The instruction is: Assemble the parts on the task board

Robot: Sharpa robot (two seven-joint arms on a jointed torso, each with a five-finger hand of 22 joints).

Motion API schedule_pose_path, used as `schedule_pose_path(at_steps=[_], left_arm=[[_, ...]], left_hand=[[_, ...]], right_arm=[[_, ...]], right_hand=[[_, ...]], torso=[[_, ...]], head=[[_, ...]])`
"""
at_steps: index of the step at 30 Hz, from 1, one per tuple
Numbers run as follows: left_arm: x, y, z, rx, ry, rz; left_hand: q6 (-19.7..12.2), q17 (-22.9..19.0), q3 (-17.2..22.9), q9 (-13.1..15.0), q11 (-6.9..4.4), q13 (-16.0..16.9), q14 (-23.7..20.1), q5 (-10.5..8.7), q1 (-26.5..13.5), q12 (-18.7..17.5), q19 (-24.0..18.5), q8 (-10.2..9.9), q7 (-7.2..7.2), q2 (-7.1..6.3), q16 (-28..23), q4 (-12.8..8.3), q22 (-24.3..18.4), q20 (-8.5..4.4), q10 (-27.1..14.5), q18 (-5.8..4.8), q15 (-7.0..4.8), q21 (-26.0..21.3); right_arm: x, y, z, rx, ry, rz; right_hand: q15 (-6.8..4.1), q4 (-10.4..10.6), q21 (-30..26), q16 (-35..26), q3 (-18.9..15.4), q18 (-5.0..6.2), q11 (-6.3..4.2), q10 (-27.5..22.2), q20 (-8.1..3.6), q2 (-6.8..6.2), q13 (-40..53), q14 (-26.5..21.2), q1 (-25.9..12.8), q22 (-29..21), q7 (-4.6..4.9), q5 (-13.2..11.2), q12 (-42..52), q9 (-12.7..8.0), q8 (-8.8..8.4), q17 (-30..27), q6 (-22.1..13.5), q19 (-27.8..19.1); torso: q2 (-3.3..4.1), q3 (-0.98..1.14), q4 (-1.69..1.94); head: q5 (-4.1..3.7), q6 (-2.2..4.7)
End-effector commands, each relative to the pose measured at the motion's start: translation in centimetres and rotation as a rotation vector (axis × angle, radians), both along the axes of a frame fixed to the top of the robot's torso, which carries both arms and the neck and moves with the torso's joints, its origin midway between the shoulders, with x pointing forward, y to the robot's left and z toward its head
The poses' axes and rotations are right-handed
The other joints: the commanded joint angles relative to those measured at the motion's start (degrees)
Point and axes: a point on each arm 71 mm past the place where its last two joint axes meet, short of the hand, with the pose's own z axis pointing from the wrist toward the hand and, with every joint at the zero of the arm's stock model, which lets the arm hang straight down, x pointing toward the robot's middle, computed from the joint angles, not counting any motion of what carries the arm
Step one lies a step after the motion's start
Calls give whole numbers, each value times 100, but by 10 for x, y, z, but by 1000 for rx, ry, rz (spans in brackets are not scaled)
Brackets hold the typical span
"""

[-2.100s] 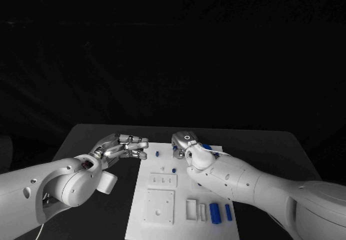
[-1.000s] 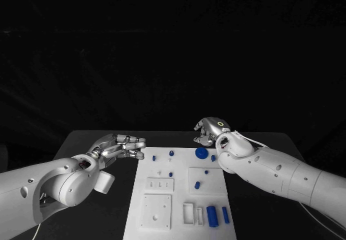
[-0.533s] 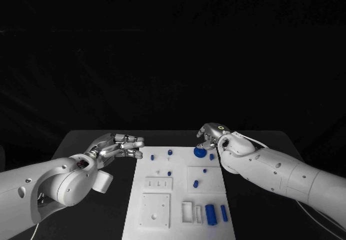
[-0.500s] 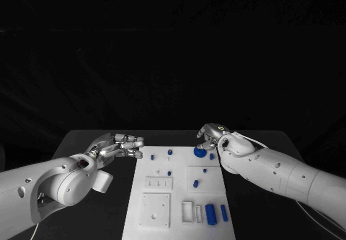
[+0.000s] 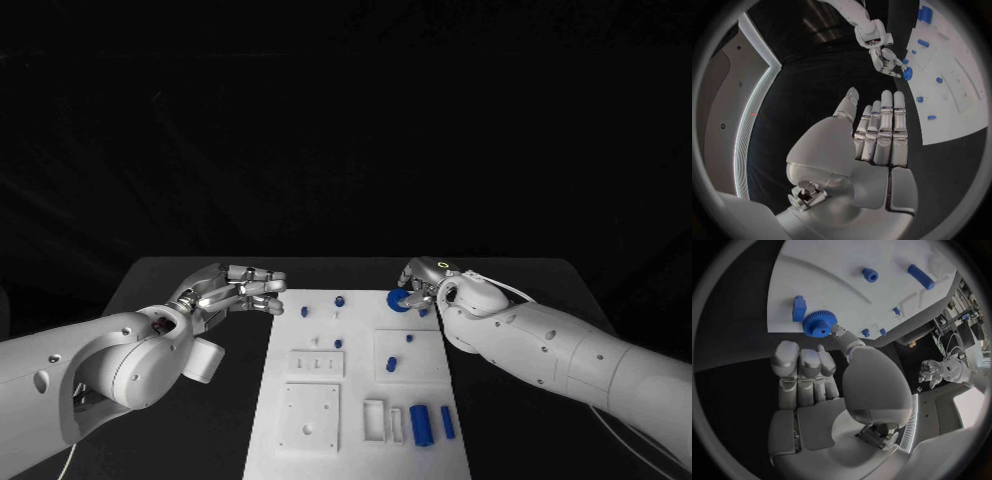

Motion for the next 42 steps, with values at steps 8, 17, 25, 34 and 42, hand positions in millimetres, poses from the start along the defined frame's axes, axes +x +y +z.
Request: schedule_pose_path(at_steps=[8, 17, 25, 34, 42], left_arm=[[0, -1, 1, -3, -11, -17], [0, -1, 1, -2, -11, -16], [-1, -1, 1, -2, -9, -17], [-1, -1, 1, -2, -8, -18], [-1, -1, 1, -2, -6, -19]], left_hand=[[-23, -7, 20, -2, -15, 9, -38, 14, 1, 18, -46, 8, -40, -33, 28, 3, 14, -10, -26, -43, -17, 18], [-24, -7, 14, -2, -14, 9, -39, 5, -19, 18, -47, 7, -38, -32, 27, 20, 14, -7, -25, -44, -15, 15], [-25, -6, 13, -2, -14, 9, -39, 4, -19, 18, -42, 8, -37, -37, 28, 34, 12, -6, -29, -43, -15, 7], [-25, -6, 13, -2, -14, 9, -39, 4, -19, 18, -42, 8, -37, -37, 28, 34, 12, -6, -29, -43, -15, 7], [-26, -6, 18, -2, -14, 10, -41, 4, -1, 19, -39, 7, -39, -45, 26, 37, 12, -7, -29, -43, -15, -3]], right_arm=[[0, 2, -6, -14, 23, 12], [2, 1, -14, -13, 36, 3], [4, -1, -19, -13, 49, -5], [5, -1, -24, -12, 73, -6], [6, -2, -27, -16, 93, -5]], right_hand=[[27, -73, 91, -1, 30, -11, 43, 35, 42, 34, 17, 27, 8, 673, 27, -36, 29, 1, 5, 50, -55, 170], [27, -162, 160, -10, 159, -9, 48, 49, 46, 43, 31, 32, -37, 679, 26, -98, 46, -1, 4, 82, -63, 157], [25, -160, 171, -18, 111, -11, 44, 44, 45, 58, 26, 33, -36, 679, 24, -97, 34, -2, 2, 87, -96, 151], [22, -114, 216, -27, 58, -20, 32, 38, 44, 88, 22, 37, -67, 687, 2, -89, 25, 2, 4, 94, -38, 146], [11, -106, 232, -35, 133, -31, 16, 28, 35, 105, 10, 39, -86, 689, -30, -50, 2, 3, 4, 100, 95, 138]], torso=[[-2, 0, 13], [6, 4, 10], [0, 5, 8], [1, 8, 6], [-1, 9, 7]], head=[[-6, -2], [10, -3], [10, -20], [11, -30], [11, -39]])
